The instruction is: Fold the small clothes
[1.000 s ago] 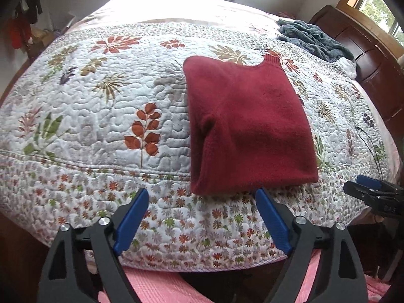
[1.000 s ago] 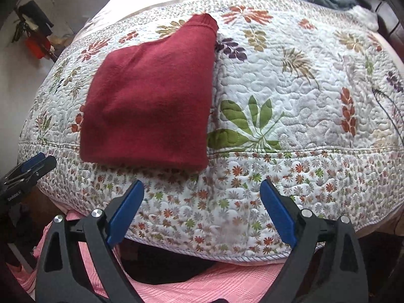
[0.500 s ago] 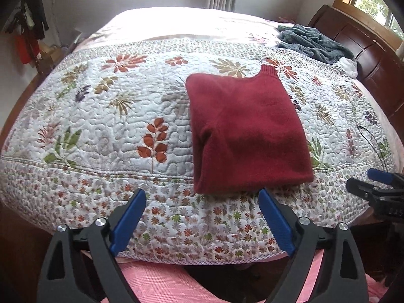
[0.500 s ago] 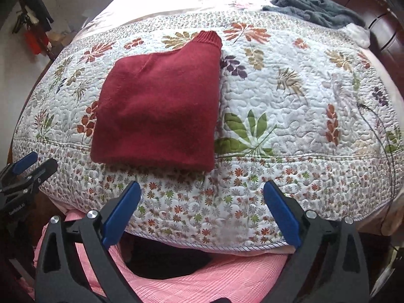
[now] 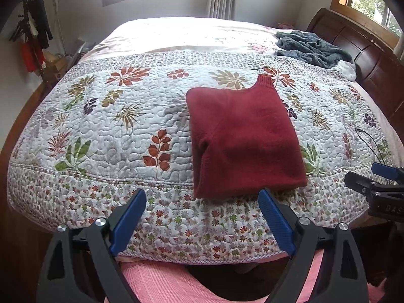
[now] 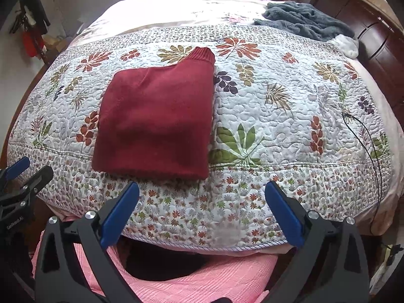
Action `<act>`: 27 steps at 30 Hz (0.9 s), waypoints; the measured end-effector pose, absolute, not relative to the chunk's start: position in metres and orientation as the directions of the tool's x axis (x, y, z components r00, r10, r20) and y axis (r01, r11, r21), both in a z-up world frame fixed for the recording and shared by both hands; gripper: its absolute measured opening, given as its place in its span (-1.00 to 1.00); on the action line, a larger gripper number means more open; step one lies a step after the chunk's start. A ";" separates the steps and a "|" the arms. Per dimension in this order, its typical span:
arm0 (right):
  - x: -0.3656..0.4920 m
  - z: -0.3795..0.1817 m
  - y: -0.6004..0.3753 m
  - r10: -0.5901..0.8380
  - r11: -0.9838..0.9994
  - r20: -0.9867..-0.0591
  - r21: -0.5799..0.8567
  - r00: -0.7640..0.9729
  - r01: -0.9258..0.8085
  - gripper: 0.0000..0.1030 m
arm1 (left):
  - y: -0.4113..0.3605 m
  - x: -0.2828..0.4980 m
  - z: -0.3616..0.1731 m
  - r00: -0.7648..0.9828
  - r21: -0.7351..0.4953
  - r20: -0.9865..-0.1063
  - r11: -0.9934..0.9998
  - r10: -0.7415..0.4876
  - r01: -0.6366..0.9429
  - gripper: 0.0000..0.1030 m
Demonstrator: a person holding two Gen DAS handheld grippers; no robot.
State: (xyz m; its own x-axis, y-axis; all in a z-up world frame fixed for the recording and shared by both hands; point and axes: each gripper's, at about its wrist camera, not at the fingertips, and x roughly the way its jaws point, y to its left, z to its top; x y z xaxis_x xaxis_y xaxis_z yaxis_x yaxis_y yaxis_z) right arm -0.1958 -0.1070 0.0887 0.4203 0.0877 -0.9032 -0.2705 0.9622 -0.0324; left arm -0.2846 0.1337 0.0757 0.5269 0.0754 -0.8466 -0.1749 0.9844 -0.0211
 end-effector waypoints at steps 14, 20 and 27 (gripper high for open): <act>-0.194 0.089 -0.107 0.073 0.963 -0.902 -0.048 0.425 -0.267 0.93 | 0.126 -0.282 0.078 0.537 0.025 -0.835 0.984 0.118 -0.177 0.76; -0.189 0.086 -0.112 0.071 0.966 -0.905 -0.042 0.419 -0.255 0.93 | 0.124 -0.279 0.076 0.532 0.036 -0.838 0.984 0.125 -0.175 0.76; -0.185 0.083 -0.115 0.076 0.967 -0.907 -0.036 0.415 -0.254 0.93 | 0.126 -0.275 0.072 0.523 0.033 -0.843 0.983 0.123 -0.179 0.76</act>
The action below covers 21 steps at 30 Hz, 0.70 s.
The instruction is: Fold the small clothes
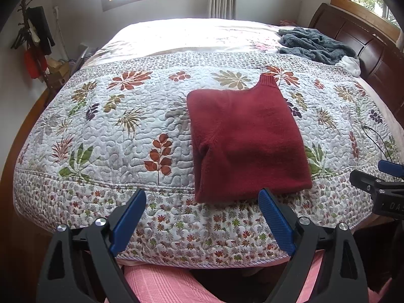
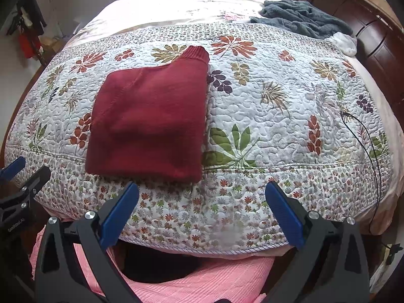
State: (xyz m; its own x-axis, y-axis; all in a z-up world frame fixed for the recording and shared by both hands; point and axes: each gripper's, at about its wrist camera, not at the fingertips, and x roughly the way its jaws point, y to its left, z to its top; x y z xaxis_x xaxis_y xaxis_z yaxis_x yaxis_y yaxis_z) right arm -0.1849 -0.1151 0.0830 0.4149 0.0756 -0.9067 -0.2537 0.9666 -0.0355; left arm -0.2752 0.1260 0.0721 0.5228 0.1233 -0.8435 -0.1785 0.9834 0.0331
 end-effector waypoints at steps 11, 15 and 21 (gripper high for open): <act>-0.179 0.083 -0.115 0.089 0.966 -0.903 -0.025 0.421 -0.257 0.93 | 0.125 -0.272 0.067 0.516 0.038 -0.848 0.984 0.123 -0.172 0.76; -0.179 0.081 -0.115 0.092 0.966 -0.908 -0.018 0.409 -0.258 0.93 | 0.125 -0.272 0.068 0.522 0.032 -0.845 0.984 0.119 -0.173 0.76; -0.178 0.080 -0.116 0.073 0.968 -0.909 -0.034 0.411 -0.248 0.93 | 0.125 -0.272 0.069 0.527 0.032 -0.842 0.985 0.119 -0.170 0.76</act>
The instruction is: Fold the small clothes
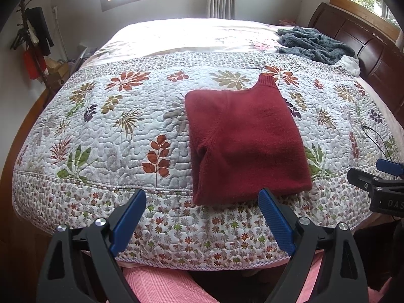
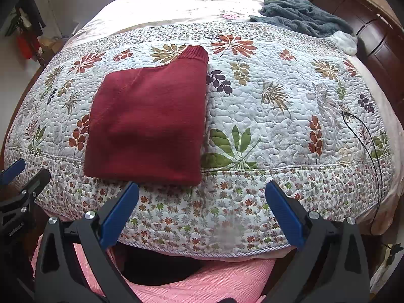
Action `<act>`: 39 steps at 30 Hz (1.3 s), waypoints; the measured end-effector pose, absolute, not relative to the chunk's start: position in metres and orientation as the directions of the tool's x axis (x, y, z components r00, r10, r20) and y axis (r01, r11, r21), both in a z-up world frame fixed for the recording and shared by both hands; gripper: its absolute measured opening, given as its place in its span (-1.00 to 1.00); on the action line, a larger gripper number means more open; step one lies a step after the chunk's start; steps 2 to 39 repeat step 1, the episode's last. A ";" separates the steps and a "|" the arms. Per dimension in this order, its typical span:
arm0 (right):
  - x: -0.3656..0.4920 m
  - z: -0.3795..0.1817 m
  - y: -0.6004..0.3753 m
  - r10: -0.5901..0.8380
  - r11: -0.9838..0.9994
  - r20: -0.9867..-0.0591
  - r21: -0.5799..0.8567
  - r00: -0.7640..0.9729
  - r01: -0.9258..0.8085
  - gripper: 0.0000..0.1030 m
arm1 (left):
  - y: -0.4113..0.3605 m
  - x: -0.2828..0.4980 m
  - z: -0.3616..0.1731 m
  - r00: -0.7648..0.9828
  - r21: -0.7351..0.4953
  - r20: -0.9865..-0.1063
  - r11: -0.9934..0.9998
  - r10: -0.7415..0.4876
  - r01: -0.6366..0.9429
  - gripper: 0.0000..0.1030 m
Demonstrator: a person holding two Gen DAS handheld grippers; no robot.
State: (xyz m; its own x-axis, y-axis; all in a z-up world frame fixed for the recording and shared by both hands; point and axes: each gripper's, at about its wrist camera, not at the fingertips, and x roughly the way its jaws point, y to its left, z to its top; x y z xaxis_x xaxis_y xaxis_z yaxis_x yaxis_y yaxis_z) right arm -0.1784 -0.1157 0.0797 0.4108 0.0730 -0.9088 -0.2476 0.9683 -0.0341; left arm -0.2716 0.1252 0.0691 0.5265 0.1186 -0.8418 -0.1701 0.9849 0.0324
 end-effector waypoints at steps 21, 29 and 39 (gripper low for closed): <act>-0.178 0.080 -0.116 0.070 0.968 -0.908 -0.038 0.412 -0.247 0.93 | 0.125 -0.272 0.069 0.527 0.031 -0.842 0.985 0.118 -0.170 0.76; -0.178 0.080 -0.116 0.070 0.968 -0.908 -0.038 0.412 -0.247 0.93 | 0.125 -0.272 0.069 0.527 0.031 -0.842 0.985 0.118 -0.170 0.76; -0.178 0.080 -0.116 0.070 0.968 -0.908 -0.038 0.412 -0.247 0.93 | 0.125 -0.272 0.069 0.527 0.031 -0.842 0.985 0.118 -0.170 0.76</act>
